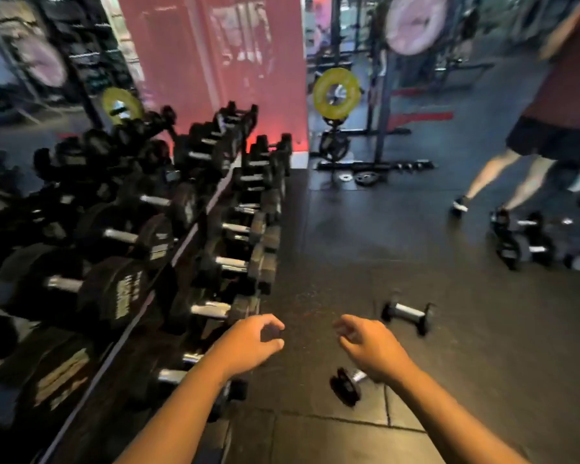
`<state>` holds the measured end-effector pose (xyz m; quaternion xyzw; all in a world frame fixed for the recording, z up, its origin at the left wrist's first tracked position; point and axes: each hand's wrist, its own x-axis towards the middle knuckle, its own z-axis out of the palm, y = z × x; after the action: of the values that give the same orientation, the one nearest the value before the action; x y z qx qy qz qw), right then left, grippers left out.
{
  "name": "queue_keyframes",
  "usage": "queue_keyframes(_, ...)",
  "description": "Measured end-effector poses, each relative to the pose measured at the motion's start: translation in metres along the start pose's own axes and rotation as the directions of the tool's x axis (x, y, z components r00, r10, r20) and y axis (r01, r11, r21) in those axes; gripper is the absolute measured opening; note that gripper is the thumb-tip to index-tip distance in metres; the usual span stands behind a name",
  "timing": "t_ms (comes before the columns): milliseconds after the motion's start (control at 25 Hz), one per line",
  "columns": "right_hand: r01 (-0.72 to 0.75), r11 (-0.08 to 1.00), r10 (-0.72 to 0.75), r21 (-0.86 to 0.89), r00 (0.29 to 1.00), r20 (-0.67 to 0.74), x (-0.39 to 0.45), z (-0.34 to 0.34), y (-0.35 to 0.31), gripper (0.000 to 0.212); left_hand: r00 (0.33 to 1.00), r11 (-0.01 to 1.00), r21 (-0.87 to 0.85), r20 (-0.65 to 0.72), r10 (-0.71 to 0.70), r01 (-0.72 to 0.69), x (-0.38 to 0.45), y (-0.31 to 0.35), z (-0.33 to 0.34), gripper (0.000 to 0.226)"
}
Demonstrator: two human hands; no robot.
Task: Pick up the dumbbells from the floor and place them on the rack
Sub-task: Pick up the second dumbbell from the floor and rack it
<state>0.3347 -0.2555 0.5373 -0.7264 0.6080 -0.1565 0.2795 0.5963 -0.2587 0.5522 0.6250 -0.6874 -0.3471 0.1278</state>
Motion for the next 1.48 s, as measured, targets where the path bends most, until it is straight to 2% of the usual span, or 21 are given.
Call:
queue_keyframes(160,-0.151,0.988,0.151,-0.014,0.989,-0.009,0.002,-0.015,0.069,0.027,0.989,0.996,0.059,0.139,0.059,-0.067,0.064,0.030,0.052,0.031)
queue_keyframes(320,-0.194,0.978,0.195,-0.071,0.981,0.011,0.038,-0.007,0.117,0.025,0.978,0.991,0.115,0.205,0.044,-0.069,0.126,0.037,0.088,0.051)
queue_keyframes(520,-0.252,0.957,0.262,-0.142,0.963,0.058,0.119,0.012,0.170,0.031,0.977,0.993,0.109,0.205,-0.058,0.036,0.231,0.027,0.124,0.059)
queue_keyframes(800,-0.151,0.927,0.240,-0.342,0.942,0.233,0.217,0.033,0.253,0.050,0.946,0.939,0.216,0.130,-0.298,0.266,0.313,0.014,0.190,0.081)
queue_keyframes(1080,-0.020,0.924,0.208,-0.381,0.863,0.459,0.296,0.095,0.375,0.061,0.823,0.804,0.249,0.041,-0.566,0.540,0.392,-0.023,0.292,0.083)
queue_keyframes(1240,0.046,0.923,0.159,-0.381,0.858,0.489,0.348,0.160,0.459,0.060,0.731,0.720,0.165,-0.013,-0.682,0.675,0.448,-0.077,0.384,0.077)
queue_keyframes(1320,0.074,0.916,0.140,-0.394,0.862,0.487,0.372,0.194,0.494,0.059,0.706,0.696,0.143,-0.032,-0.707,0.704,0.469,-0.110,0.424,0.076)
queue_keyframes(1480,0.099,0.913,0.128,-0.396,0.852,0.508,0.401,0.295,0.566,0.057,0.629,0.622,0.099,-0.074,-0.774,0.777,0.505,-0.190,0.519,0.076)
